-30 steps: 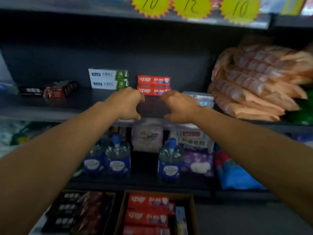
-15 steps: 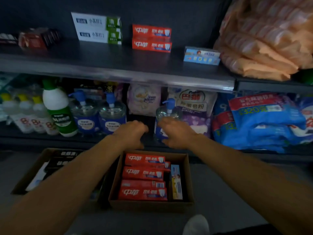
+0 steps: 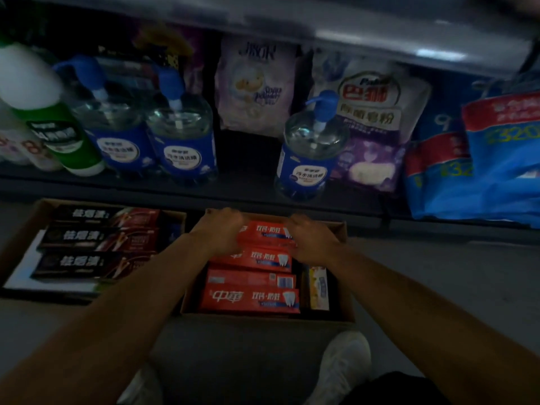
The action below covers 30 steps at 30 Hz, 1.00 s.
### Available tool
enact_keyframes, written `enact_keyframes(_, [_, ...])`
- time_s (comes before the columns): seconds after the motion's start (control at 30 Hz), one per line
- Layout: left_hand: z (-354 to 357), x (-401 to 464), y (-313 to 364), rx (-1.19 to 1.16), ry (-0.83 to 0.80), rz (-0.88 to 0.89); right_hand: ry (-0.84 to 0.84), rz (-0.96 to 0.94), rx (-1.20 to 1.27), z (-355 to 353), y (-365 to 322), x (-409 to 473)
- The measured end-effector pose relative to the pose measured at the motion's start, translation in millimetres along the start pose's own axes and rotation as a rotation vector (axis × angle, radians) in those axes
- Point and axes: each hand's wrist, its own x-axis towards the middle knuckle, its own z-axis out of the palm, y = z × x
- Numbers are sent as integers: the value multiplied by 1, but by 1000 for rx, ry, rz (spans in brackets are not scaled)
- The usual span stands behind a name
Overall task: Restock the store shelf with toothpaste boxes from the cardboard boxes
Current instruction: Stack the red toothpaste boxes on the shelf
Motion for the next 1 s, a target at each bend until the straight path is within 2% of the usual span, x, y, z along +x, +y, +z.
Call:
enact_keyframes(0.47, [4, 16, -26, -45, 9, -26, 28, 46, -116, 26, -8, 20])
enact_keyframes(0.8, [-2, 11, -32, -52, 6, -38, -18, 91, -48, 31, -9, 24])
enact_keyframes(1.0, [-21, -1, -31, -49, 37, -38, -28, 89, -40, 6, -8, 15])
